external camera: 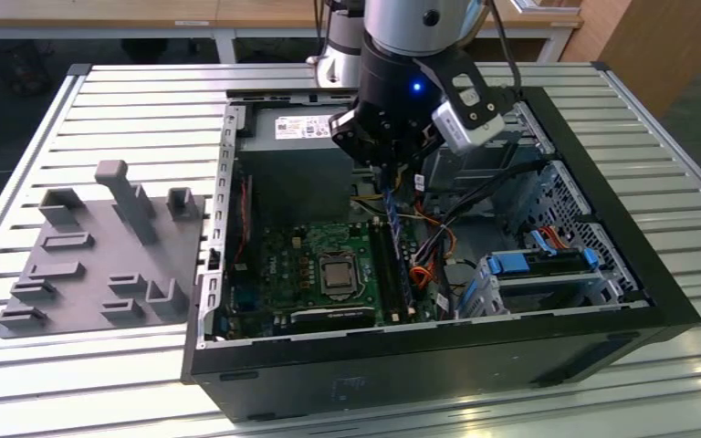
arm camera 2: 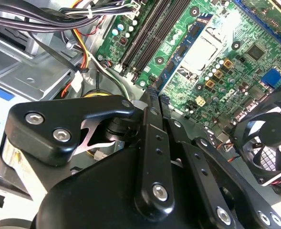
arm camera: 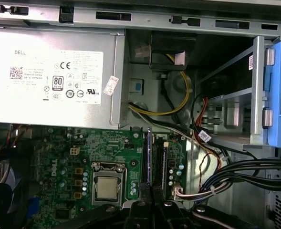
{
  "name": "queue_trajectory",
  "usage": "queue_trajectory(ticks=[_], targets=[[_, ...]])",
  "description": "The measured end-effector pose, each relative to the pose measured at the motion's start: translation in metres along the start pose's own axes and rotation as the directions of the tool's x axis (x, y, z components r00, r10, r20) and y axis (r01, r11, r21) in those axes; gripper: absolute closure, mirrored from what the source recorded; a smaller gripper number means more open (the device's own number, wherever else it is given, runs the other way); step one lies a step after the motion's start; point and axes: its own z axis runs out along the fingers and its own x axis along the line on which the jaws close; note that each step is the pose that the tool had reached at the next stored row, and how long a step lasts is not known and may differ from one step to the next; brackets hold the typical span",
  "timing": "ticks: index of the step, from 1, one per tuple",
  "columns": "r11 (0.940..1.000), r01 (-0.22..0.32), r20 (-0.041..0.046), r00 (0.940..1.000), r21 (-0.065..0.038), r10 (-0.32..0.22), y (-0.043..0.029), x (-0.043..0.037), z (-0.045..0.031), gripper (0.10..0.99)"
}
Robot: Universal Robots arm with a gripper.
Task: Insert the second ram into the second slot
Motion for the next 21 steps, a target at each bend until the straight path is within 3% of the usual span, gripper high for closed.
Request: queue_trajectory(ticks=[8, 14, 21], targets=[[1.0, 0.0, 0.0, 1.0, 0.001, 0.0, -0.0005, 0.0002, 0.0066, 0.953], [1.0, 0.0, -0.0001, 1.0, 0.001, 0.0, -0.0067, 0.0005, 0.0107, 0.953], [1.0, 0.0, -0.0001, 1.0, 0.001, 0.0, -0.0076, 0.0006, 0.0146, 0.953]])
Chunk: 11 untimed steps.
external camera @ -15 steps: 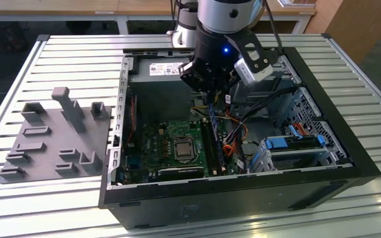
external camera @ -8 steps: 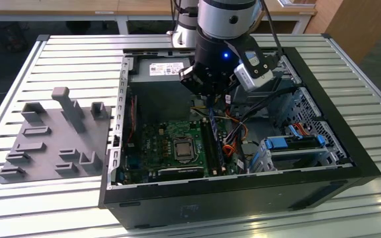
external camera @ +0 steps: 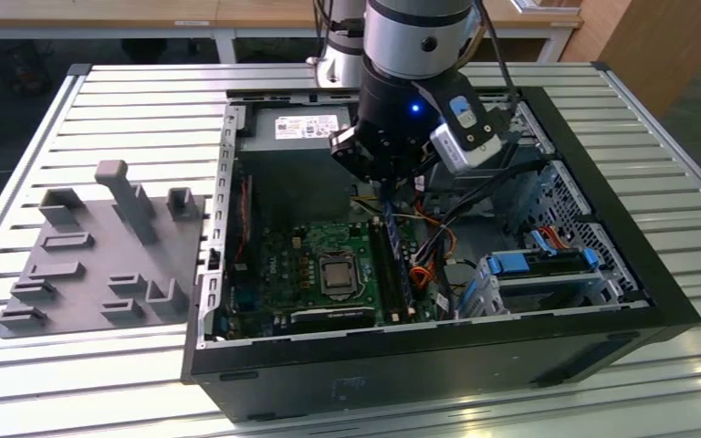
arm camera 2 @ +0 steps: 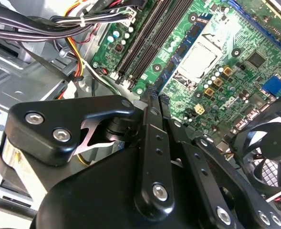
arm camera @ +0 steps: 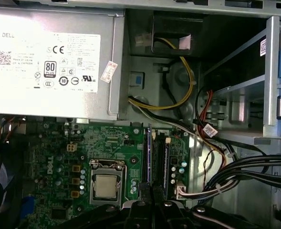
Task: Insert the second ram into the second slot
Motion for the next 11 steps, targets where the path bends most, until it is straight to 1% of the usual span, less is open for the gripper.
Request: queue_trajectory(ticks=[6, 11], targets=[[1.0, 0.0, 0.0, 1.0, 0.0, 0.0, -0.0004, 0.0002, 0.0052, 0.953], [1.0, -0.003, 0.0002, 1.0, 0.0, 0.003, -0.0005, 0.0002, 0.007, 0.953]])
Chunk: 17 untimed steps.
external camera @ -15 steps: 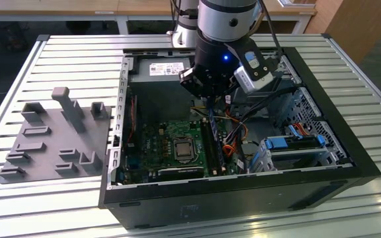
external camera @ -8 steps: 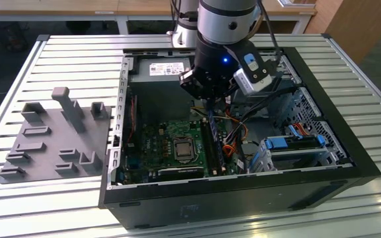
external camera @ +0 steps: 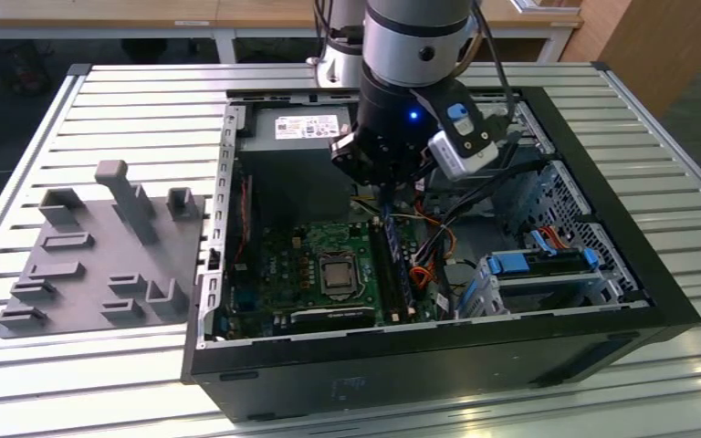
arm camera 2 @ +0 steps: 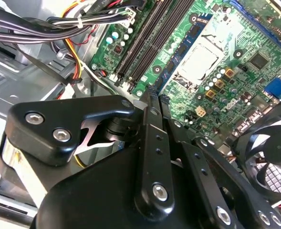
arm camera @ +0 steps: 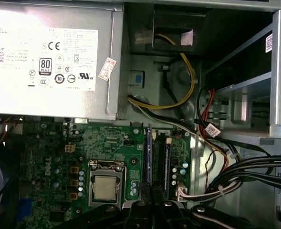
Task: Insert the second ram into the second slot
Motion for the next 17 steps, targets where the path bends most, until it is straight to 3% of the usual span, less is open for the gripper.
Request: queue_trajectory(ticks=[13, 17], targets=[[0.9999, -0.015, -0.0001, 0.9999, 0.001, 0.015, -0.007, 0.0004, 0.0152, 0.953], [0.9998, -0.02, -0.0051, 0.9998, 0.001, 0.02, -0.0076, -0.0003, 0.021, 0.953]])
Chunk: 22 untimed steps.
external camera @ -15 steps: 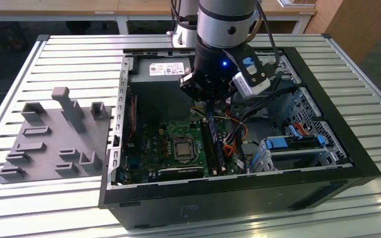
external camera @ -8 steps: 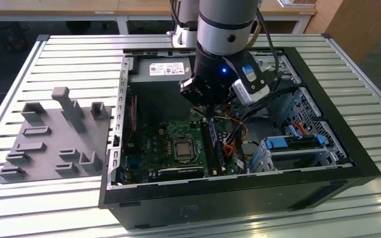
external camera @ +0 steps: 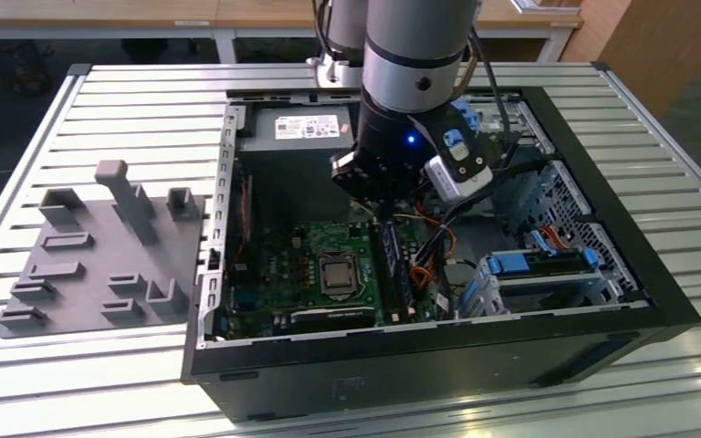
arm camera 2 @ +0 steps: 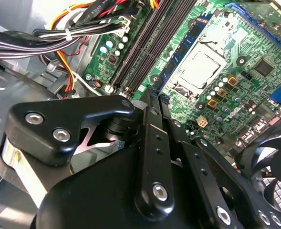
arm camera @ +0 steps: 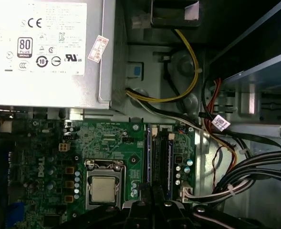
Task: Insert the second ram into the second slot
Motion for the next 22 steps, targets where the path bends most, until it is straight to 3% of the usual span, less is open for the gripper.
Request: queue_trajectory(ticks=[4, 15, 22], targets=[[1.0, -0.002, -0.0073, 1.0, 0.0, 0.002, -0.0018, -0.0005, 0.0056, 0.953], [0.9997, -0.025, -0.0072, 0.9997, 0.0, 0.025, -0.0076, -0.0004, 0.0224, 0.953], [0.9996, -0.029, -0.0103, 0.9995, 0.0, 0.029, -0.01, -0.0036, 0.0258, 0.953]])
